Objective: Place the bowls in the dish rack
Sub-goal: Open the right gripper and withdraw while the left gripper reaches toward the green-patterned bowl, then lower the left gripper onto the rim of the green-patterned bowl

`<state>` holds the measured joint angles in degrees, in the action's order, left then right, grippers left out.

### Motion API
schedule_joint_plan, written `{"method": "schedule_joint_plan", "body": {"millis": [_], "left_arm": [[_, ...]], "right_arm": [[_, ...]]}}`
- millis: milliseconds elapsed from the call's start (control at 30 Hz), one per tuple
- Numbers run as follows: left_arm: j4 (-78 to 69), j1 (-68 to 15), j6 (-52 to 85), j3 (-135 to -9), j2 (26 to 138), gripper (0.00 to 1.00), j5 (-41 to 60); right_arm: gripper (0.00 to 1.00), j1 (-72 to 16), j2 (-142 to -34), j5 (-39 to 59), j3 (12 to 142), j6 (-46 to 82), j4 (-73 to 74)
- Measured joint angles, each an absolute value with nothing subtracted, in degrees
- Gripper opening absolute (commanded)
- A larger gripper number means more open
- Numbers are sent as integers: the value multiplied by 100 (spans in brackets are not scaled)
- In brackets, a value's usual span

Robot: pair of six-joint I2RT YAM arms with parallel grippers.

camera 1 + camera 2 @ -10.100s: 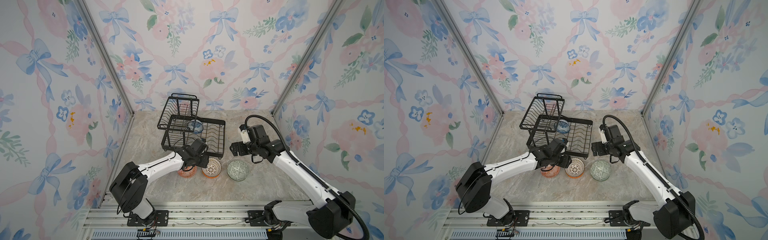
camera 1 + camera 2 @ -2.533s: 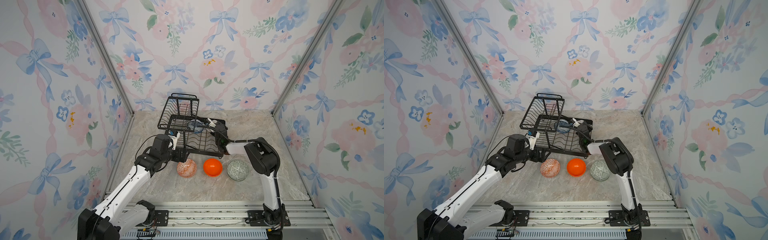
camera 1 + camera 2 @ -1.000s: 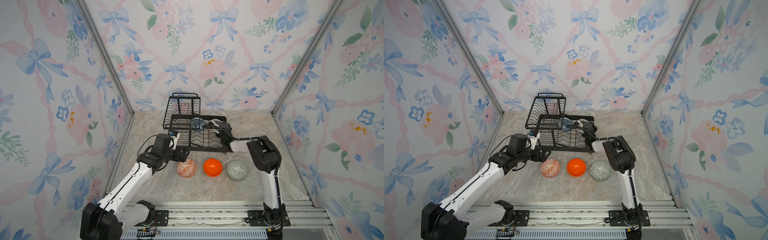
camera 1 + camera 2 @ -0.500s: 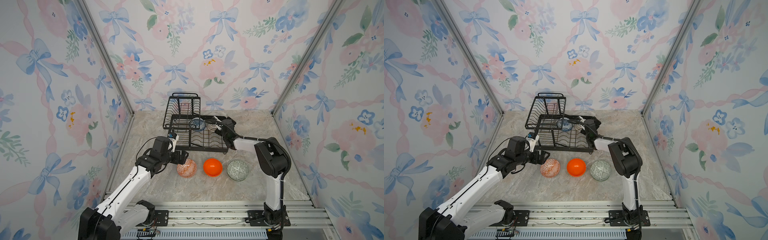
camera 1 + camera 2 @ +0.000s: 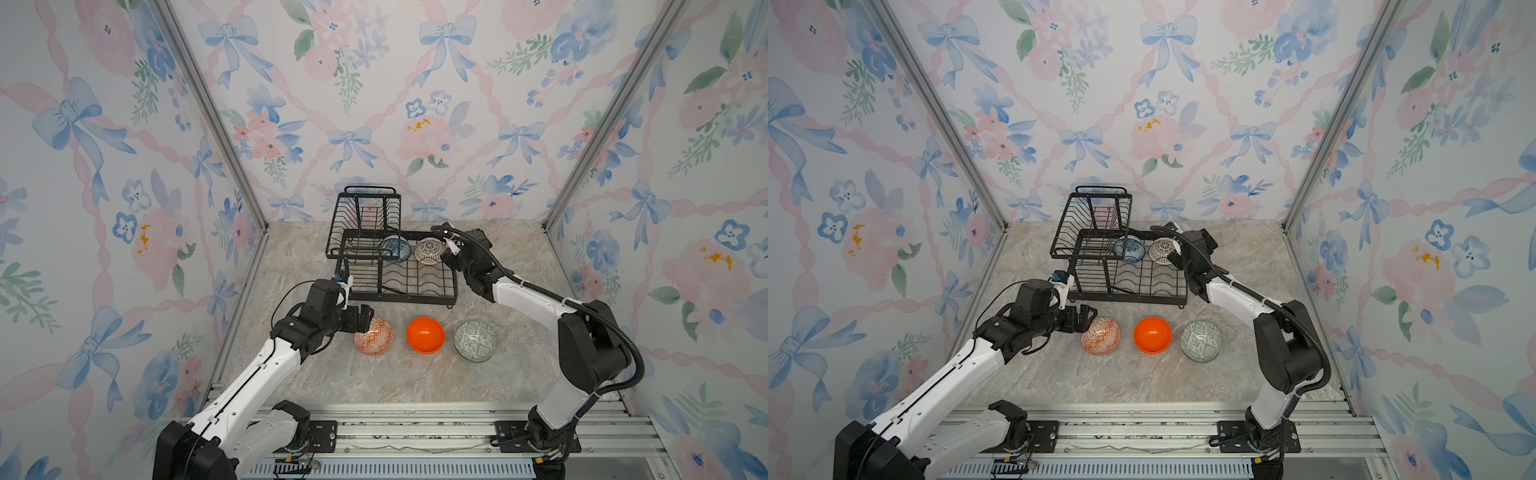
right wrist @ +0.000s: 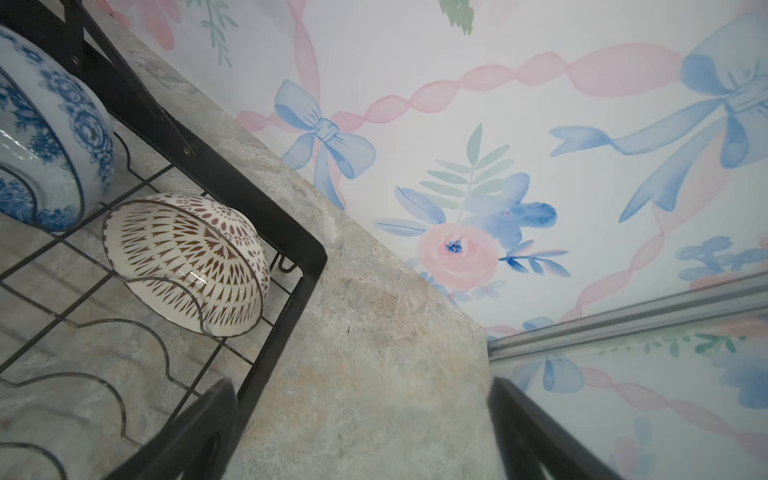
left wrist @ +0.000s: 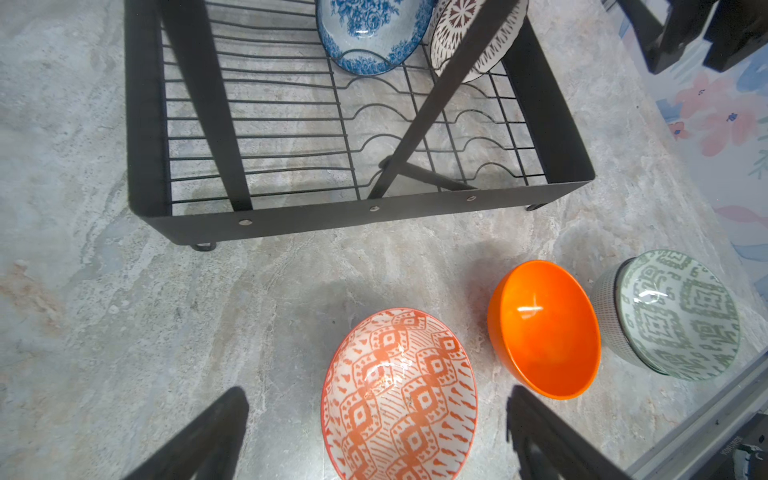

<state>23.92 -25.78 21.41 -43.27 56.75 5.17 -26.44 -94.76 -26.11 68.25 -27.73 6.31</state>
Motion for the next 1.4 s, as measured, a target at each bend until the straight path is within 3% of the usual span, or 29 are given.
{"method": "schedule_joint_plan", "body": {"millis": [233,533,833,1067,1233,1400], "left_arm": [[2397,-3745,2477,-4574,5706,98,-106],[2381,-4888,2502,-6353,7977,98,-550],[2331,-5472,1712,-8230,10084,98,32],[2333,-5795,1214,-8536,10785,98,290],[2344,-5817,1048,-8536,11037,90,86],[2324,-5745,840,-8573,11179,76,27]], "right_arm": [[97,-2628,-7878,-2349,6827,-1105,-1457],[97,-2536,-6438,-1765,6622,1109,-3686],[97,-1844,-5680,-1214,6532,2005,-4772],[97,-1568,-5618,-869,6445,2211,-5105],[97,-1568,-5476,-808,6206,2314,-5166],[97,-1568,-5413,-891,5994,2467,-5135]]}}
